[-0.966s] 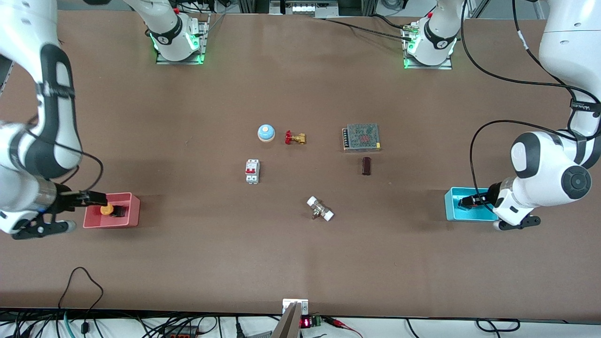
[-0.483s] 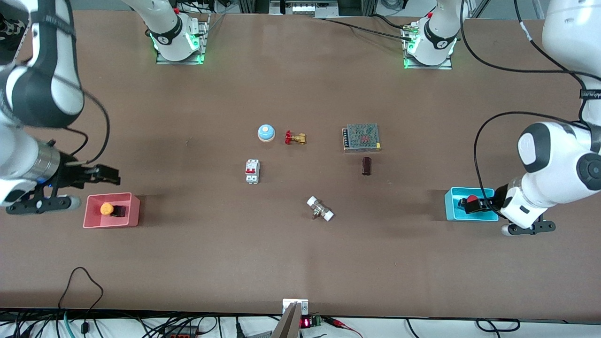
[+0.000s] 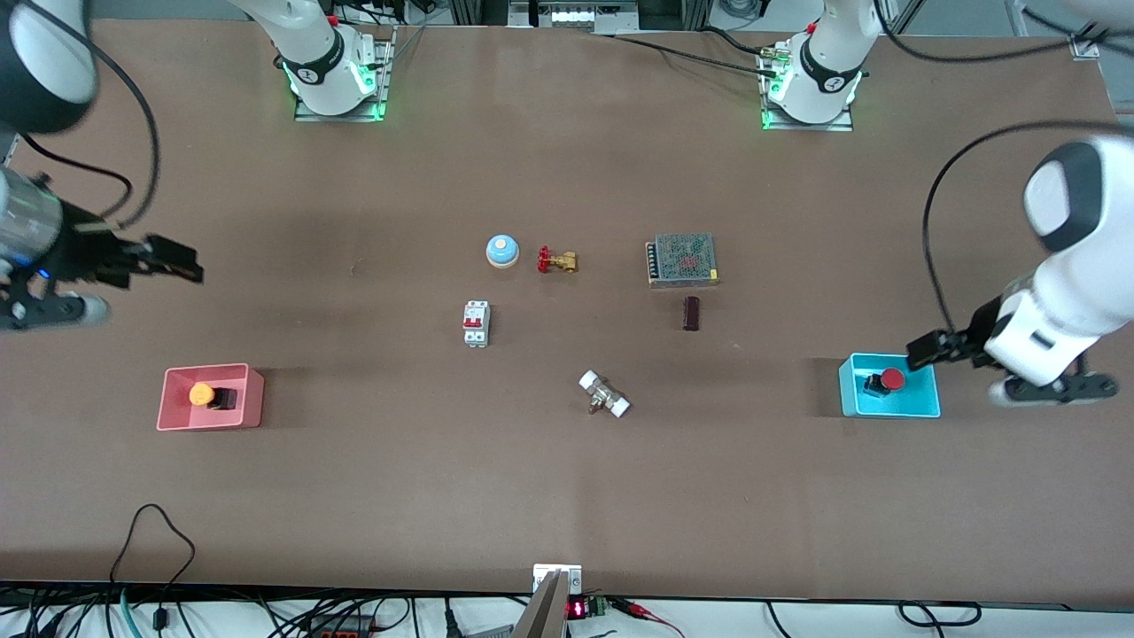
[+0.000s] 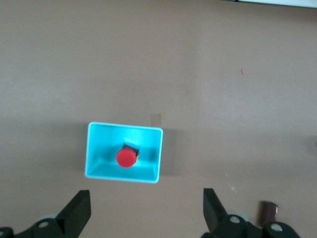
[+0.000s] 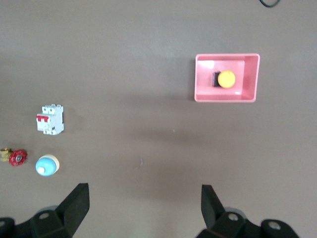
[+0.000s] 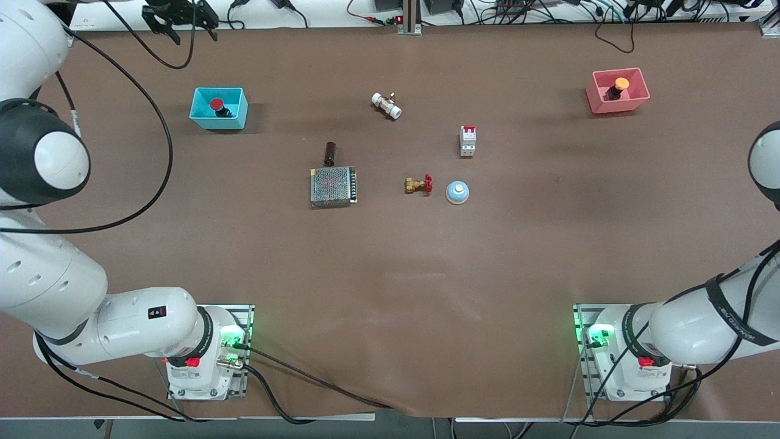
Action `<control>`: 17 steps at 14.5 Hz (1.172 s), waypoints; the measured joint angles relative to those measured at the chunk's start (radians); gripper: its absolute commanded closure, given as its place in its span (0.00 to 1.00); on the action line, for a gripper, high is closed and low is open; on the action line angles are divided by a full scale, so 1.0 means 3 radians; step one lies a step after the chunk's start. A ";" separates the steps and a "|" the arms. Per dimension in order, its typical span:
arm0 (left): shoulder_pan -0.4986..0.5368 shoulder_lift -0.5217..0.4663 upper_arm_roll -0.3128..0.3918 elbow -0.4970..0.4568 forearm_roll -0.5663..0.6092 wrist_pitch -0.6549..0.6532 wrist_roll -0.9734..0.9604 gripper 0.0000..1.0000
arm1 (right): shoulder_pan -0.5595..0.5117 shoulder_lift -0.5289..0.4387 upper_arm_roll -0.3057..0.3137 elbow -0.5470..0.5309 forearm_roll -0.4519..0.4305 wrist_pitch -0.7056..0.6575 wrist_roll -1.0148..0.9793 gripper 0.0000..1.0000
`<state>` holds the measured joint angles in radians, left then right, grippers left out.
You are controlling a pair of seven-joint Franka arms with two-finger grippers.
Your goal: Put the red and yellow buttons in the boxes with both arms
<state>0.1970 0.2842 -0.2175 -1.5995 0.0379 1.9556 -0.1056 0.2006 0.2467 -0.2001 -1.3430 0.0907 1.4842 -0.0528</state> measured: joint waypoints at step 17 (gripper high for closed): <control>-0.0619 -0.1231 0.0757 -0.0305 -0.0196 -0.0806 0.0386 0.00 | -0.0085 -0.0756 0.0013 -0.0927 -0.0198 0.0267 -0.0104 0.00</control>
<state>0.0112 -0.0850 0.0097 -1.6910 -0.0208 1.7139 0.0101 0.1750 0.0199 -0.1961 -1.6211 0.0314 1.5642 -0.0841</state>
